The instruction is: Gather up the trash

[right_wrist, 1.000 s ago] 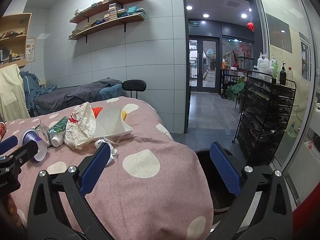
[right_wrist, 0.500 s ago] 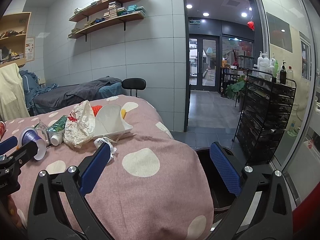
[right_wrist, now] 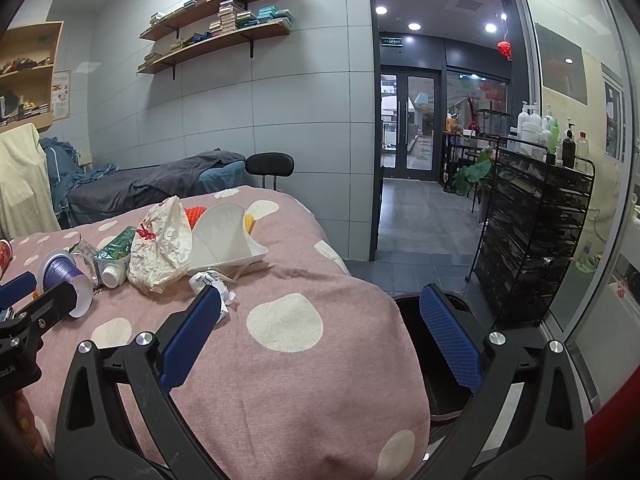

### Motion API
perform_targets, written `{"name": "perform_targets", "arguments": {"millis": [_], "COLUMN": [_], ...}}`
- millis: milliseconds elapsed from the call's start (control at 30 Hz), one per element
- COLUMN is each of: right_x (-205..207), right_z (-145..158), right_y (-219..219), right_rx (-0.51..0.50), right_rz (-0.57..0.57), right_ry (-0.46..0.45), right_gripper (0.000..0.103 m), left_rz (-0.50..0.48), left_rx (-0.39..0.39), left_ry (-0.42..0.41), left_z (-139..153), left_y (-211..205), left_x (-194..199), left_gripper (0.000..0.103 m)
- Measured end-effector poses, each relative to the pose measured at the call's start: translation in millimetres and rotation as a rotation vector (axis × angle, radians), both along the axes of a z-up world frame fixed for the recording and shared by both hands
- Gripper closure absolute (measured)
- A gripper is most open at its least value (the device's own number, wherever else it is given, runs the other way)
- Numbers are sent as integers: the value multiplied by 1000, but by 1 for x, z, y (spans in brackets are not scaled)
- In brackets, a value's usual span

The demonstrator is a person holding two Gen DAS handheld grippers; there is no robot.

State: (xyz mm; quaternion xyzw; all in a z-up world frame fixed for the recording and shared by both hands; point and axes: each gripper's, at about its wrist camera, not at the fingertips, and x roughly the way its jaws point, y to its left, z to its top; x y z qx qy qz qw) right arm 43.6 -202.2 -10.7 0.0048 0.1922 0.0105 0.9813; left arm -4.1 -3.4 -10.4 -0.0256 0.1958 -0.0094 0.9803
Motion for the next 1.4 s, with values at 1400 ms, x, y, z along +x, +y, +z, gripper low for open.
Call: {"name": "perform_targets", "arguments": {"millis": [1400], "right_x": [48], "right_z": [-22], "right_y": [45], "right_rx": [-40], "right_rz": [218], "right_ry": [244], "right_gripper": [5], "left_rz": [171], "left_rx": [-68], "left_ry": [121], "left_z": [-22], "left_y": [62], "left_x": [9], "left_gripper": [6]}}
